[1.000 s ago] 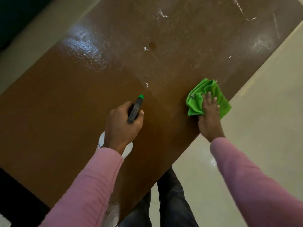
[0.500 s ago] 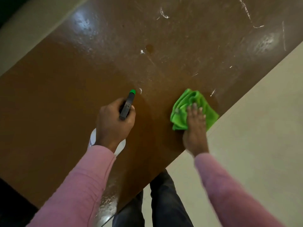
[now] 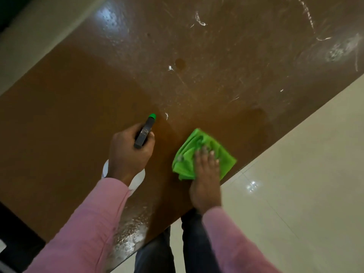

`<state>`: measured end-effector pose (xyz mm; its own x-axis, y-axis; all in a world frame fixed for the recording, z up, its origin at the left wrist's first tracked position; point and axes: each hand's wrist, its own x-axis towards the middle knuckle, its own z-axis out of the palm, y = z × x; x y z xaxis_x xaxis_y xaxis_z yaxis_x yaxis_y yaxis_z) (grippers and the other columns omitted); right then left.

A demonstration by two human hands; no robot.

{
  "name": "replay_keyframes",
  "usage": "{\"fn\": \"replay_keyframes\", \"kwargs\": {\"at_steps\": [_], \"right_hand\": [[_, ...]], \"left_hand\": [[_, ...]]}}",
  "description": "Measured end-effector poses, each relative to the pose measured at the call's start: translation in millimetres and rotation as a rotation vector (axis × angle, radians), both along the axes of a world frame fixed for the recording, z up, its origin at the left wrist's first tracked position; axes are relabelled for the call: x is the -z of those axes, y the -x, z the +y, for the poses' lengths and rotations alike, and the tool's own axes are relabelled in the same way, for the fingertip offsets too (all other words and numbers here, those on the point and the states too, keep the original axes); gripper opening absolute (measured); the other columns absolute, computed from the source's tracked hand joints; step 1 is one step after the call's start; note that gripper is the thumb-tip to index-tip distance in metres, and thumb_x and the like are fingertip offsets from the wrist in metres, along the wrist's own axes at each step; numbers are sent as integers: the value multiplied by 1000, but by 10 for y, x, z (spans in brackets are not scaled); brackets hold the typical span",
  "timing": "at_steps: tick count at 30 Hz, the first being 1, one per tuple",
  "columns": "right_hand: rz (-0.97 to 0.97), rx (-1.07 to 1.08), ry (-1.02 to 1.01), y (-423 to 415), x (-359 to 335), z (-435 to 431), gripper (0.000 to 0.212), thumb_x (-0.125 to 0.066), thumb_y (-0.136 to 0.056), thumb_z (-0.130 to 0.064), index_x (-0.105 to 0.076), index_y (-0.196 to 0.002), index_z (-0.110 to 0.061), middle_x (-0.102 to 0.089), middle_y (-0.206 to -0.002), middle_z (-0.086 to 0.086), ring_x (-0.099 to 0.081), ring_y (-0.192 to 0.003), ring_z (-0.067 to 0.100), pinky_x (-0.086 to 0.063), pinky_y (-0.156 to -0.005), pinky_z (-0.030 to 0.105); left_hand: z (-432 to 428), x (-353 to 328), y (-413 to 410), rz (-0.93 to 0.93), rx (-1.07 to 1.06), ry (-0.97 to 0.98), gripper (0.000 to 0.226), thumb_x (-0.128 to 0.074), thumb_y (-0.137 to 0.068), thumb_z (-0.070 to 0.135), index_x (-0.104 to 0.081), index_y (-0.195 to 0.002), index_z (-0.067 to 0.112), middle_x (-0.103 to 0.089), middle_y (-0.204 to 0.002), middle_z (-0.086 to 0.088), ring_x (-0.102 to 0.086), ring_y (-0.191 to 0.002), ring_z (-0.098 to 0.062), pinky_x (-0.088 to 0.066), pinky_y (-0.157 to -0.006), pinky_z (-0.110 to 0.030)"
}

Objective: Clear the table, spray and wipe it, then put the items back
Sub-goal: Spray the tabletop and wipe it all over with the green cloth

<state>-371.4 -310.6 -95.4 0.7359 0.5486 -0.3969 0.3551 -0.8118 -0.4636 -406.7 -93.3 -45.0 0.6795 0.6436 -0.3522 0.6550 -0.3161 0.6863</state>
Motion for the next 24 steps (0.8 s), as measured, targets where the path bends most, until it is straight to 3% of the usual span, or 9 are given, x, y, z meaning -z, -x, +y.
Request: {"fn": "replay_keyframes", "kwargs": {"at_steps": [4, 7, 9, 13, 15, 17, 19, 21, 24], "right_hand": [[-64, 204, 82, -1367, 58, 144, 80, -45, -79, 6, -14, -151, -6, -1, -159, 13, 4, -146, 36, 3, -119, 45], [-88, 229, 101, -1534, 67, 286, 79, -46, -80, 4, -13, -151, -6, -2, -160, 12, 3, -146, 36, 2, -119, 46], [-125, 236, 79, -1258, 53, 351, 80, -47, -80, 4, -13, -151, -7, -2, -160, 11, 5, -147, 34, 4, -119, 45], [-36, 91, 17, -161, -31, 429, 83, -41, -73, 3, -17, -151, -11, 0, -159, 6, 7, -147, 33, 1, -119, 48], [2, -100, 39, 460, -123, 458, 78, -35, -73, -7, -23, -150, -14, -7, -159, 3, -5, -146, 34, -9, -119, 50], [27, -235, 58, 681, -159, 444, 77, -47, -72, -10, -30, -147, -17, -16, -156, 2, -20, -143, 34, -11, -119, 48], [26, -240, 24, 360, -108, 449, 82, -52, -71, -6, -27, -148, -16, -10, -155, 2, -16, -144, 35, -1, -120, 43], [-24, -87, 18, -284, -44, 502, 80, -47, -75, 2, -23, -150, -12, -3, -156, 4, -5, -146, 36, 5, -119, 41], [-115, 164, 103, -1443, 73, 676, 79, -45, -78, 8, -17, -151, -6, -3, -159, 14, 2, -146, 38, 3, -119, 45]], "left_hand": [[29, 2, -16, 36, 26, 96, 11, -64, -93, 23, -66, -82, 22, -57, -58, 3, -54, -56, -19, -39, -42, -20], [68, 43, -72, 86, 47, 132, 14, -65, -91, 24, -66, -79, 20, -58, -59, 3, -52, -54, -21, -39, -43, -26], [76, 62, -119, 125, 64, 117, 21, -65, -90, 26, -64, -71, 16, -55, -54, 0, -50, -50, -23, -38, -43, -32], [116, 32, -157, 151, 73, 70, 22, -66, -88, 27, -60, -70, 16, -54, -53, 2, -50, -49, -20, -33, -44, -29], [176, -12, -144, 98, 62, 72, 19, -65, -89, 28, -60, -72, 20, -55, -55, 4, -51, -51, -17, -34, -44, -26], [271, -53, -126, 44, 64, 74, 17, -62, -89, 28, -59, -74, 22, -56, -57, 5, -51, -50, -15, -32, -42, -18], [399, -65, -112, 20, 62, 67, 15, -63, -91, 26, -60, -77, 23, -55, -56, 6, -52, -52, -13, -33, -42, -16], [539, -62, -91, 6, 52, 83, 9, -64, -93, 26, -62, -83, 27, -59, -63, 9, -56, -59, -12, -36, -45, -13], [721, -49, -51, -23, 23, 66, 9, -60, -90, 38, -64, -91, 30, -61, -70, 12, -58, -65, -11, -43, -48, -19]]}}
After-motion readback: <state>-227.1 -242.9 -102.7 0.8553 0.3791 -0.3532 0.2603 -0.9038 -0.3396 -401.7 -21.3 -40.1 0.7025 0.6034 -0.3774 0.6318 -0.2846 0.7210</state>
